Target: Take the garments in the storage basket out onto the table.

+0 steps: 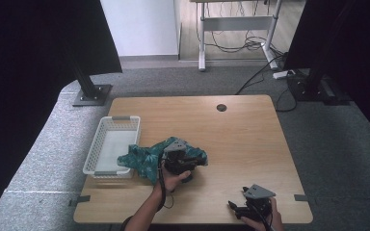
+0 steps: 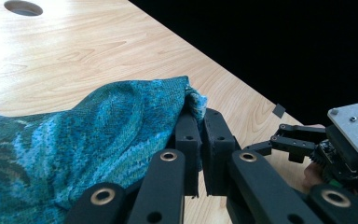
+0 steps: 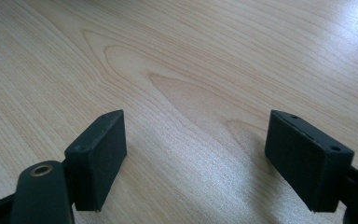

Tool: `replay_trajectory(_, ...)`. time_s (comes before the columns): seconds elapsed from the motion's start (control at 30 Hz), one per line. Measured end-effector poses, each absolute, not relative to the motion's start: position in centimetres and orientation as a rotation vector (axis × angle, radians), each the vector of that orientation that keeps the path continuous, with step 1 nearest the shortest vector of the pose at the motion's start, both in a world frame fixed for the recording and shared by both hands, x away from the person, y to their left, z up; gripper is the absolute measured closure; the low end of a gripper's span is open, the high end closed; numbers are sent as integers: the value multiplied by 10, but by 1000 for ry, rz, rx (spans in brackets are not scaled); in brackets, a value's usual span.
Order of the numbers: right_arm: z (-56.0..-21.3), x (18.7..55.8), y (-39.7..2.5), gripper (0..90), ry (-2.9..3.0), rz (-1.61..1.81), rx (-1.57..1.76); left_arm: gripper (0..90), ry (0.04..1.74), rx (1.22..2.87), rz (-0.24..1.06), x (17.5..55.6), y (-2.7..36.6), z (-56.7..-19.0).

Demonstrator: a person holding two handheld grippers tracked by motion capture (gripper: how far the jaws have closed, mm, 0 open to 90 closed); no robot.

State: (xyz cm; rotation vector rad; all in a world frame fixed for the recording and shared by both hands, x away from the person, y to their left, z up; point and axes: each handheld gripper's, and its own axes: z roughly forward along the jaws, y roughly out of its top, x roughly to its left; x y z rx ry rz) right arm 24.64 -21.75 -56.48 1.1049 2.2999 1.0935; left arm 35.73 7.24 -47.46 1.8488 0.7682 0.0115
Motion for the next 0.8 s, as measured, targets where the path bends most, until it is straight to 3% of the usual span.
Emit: replay_trajectory(0.8,-565,246,-218,203,2302,1093,1105,846,736,1875,-19,365,31,-488)
